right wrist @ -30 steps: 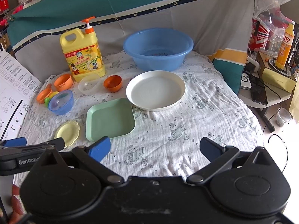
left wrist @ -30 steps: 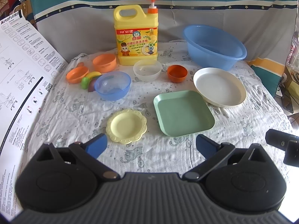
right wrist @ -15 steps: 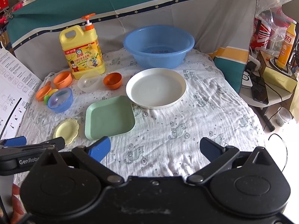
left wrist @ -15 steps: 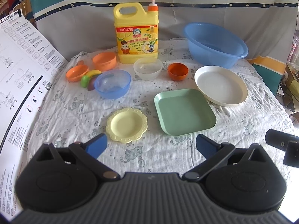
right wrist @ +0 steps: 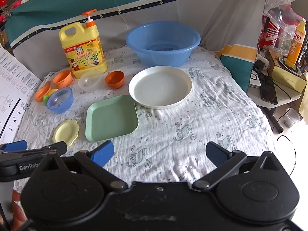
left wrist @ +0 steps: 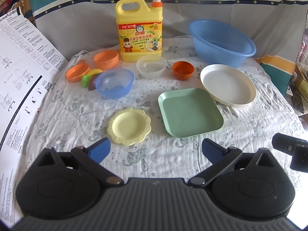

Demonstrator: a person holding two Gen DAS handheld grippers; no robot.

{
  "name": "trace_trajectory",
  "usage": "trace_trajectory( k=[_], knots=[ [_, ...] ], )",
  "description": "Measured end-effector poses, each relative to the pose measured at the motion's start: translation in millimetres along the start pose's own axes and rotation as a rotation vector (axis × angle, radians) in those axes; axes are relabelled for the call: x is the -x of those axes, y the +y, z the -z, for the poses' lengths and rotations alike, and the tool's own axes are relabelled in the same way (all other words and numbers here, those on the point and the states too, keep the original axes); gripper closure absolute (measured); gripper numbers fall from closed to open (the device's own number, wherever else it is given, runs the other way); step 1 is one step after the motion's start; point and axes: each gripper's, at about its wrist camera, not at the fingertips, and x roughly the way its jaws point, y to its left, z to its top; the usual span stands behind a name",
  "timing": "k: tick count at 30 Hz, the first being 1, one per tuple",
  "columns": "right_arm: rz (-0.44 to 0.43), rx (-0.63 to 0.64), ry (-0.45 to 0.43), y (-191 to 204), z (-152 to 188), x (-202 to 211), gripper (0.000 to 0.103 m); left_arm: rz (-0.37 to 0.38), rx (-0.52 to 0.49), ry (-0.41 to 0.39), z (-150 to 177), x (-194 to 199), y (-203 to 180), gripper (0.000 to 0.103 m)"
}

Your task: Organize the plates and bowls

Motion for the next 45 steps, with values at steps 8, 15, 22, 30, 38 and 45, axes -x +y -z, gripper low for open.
trace_trajectory(
  k=[8,15,22,30,38,45],
  knots=[
    [0.006,-0.013,0.018,-3.9,-0.1,-9.6,0.0,0.008,-0.008,0.012,2.2,-9.0,-1.9,0.0],
    [0.011,-0.002,0.039,-6.0,-1.5,-25.0,0.0,0.022,-0.008,0.014,-2.2,-26.8,-2.0,0.0],
    [-0.03,0.026,-0.026,-19.5,-13.2,-52.8,0.0,0.019,-0.028,-0.001,-22.1,-58.1,-8.9,0.0],
    [0.014,0.079,-0.018,-46.6,-51.2,-113.1,0.0,0.098,-0.075,-0.01,-53.2,-93.3,-32.8,0.0],
    [0.007,-0.032,0.012,-82.8,-91.2,-181.9,0.041,0.107,-0.076,0.009,-79.4,-129.4,-49.2,0.0],
    [0.031,-0.046,0.015,-91.7,-104.1,-226.9,0.072,0.112,-0.091,0.022,-97.9,-156.0,-66.4,0.0]
  ],
)
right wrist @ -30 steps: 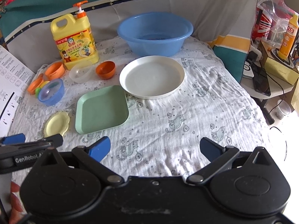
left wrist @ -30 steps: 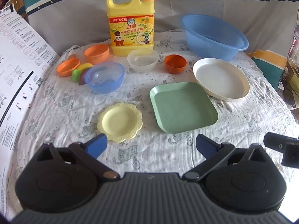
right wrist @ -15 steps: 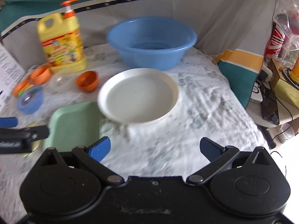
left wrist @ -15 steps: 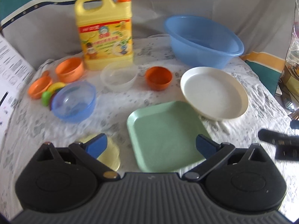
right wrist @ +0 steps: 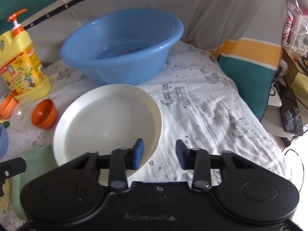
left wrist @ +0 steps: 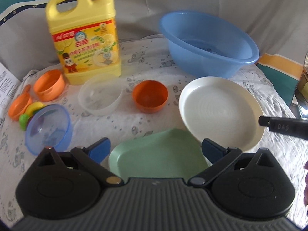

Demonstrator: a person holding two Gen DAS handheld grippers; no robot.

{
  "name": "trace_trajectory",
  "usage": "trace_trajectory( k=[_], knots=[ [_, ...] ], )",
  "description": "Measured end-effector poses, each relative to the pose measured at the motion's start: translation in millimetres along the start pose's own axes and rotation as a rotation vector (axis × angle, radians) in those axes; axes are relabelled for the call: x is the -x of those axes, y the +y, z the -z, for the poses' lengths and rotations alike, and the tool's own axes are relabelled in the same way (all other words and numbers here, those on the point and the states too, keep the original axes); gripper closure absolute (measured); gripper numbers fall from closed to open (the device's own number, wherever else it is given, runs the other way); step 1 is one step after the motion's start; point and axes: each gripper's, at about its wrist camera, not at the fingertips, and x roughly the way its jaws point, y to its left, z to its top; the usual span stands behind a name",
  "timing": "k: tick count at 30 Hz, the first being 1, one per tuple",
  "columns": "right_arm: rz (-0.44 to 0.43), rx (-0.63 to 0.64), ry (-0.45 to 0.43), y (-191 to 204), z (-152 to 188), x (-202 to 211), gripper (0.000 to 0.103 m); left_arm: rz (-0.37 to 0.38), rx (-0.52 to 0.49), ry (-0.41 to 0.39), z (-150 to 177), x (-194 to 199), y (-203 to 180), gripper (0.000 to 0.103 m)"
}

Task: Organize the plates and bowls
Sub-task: 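Reach both grippers to the white round plate rim and close them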

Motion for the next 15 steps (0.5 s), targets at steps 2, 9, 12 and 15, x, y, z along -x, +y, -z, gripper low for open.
trace_trajectory(
  k=[2,9,12,15],
  knots=[
    [0.001,0.003,0.009,-1.9,1.4,-9.5,0.081,0.01,-0.008,0.0,-5.2,-6.6,-6.2,0.0],
    [-0.007,0.045,0.007,-18.3,12.4,-0.5,0.084,0.062,-0.029,0.019,-21.3,-29.6,-28.9,0.009],
    [-0.006,0.05,0.013,-24.9,15.9,3.7,0.084,0.09,-0.039,0.026,-24.9,-40.9,-40.0,0.013],
    [-0.011,0.058,0.026,-24.3,14.1,0.3,0.083,0.11,-0.065,0.061,-26.4,-56.9,-54.3,0.025]
  ],
)
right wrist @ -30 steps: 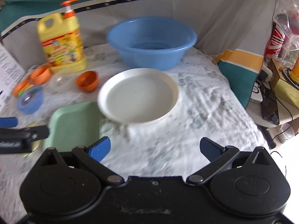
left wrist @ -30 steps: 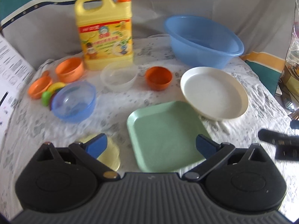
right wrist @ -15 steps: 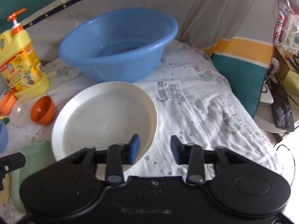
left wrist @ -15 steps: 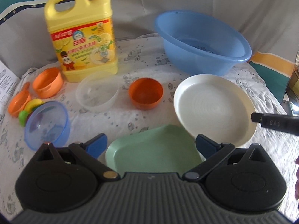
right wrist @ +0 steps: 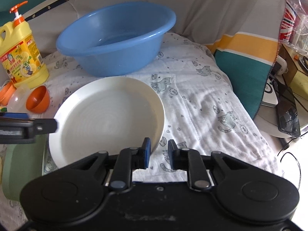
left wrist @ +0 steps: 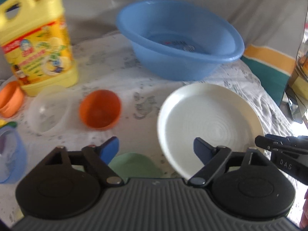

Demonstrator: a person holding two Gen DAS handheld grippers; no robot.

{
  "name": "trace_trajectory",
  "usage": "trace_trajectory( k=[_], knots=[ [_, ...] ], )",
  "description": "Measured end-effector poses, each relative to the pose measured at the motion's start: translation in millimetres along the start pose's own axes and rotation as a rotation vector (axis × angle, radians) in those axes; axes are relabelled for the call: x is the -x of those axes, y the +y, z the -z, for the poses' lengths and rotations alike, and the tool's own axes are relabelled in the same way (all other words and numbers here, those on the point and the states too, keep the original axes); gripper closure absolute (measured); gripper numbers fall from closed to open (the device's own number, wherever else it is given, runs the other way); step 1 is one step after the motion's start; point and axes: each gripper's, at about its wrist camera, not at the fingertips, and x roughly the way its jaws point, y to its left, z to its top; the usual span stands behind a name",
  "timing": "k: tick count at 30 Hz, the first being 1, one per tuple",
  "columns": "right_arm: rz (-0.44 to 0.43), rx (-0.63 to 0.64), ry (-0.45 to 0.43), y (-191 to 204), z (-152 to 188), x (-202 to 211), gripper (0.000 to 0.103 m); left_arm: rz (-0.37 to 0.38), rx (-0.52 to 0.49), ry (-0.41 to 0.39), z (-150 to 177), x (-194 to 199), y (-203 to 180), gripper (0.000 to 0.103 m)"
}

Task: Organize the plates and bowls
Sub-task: 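Reach both grippers to the white round plate rim and close them, then carry the white plate with both grippers toward the instruction sheet and lower it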

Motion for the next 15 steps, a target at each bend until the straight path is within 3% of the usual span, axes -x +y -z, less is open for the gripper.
trace_trajectory(
  k=[8,13,15],
  knots=[
    [-0.017,-0.026,-0.013,-0.4,-5.0,-12.2,0.079,0.01,-0.056,0.044,-4.9,-29.4,-12.4,0.054],
    [-0.011,-0.027,-0.04,2.8,-9.3,-17.5,0.079,0.01,-0.07,0.029,-0.8,-33.9,-12.8,0.057],
    [0.0,-0.013,-0.041,9.4,-10.7,-17.3,0.077,0.019,-0.097,0.026,-0.6,-33.1,-18.7,0.069]
  ],
)
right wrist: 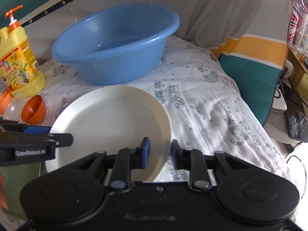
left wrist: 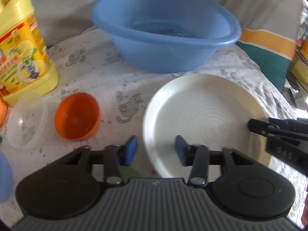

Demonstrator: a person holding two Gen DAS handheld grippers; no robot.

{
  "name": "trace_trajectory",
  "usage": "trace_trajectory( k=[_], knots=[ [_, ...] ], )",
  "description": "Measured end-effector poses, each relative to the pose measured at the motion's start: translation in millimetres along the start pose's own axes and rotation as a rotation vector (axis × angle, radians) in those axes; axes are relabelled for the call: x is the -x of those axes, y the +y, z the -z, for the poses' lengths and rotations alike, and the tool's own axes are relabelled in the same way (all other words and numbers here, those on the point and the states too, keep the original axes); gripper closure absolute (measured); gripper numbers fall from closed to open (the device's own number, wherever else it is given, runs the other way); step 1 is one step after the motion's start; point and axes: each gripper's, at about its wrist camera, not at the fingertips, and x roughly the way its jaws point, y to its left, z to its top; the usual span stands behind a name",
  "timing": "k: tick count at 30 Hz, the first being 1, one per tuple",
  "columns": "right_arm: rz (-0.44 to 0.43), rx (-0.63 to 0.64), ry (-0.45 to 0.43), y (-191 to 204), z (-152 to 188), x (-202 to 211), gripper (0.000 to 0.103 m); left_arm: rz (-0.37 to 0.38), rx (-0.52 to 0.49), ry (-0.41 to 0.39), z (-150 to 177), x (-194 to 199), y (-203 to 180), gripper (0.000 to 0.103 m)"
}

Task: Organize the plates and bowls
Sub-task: 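Carry the white plate with both grippers toward the instruction sheet and lower it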

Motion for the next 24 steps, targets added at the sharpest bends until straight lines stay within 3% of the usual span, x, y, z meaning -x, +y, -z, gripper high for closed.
trace_trajectory(
  k=[2,13,24],
  knots=[
    [0.014,0.006,0.004,3.0,-0.4,1.8,0.077,-0.031,-0.024,-0.005,-0.8,2.8,-6.7,0.069],
    [0.009,0.014,-0.046,4.9,-0.3,58.1,0.077,-0.016,0.007,-0.071,3.9,58.1,-9.0,0.072],
    [-0.09,0.11,-0.038,68.8,25.1,127.0,0.077,-0.06,0.111,-0.066,64.4,138.0,41.9,0.072]
  ],
)
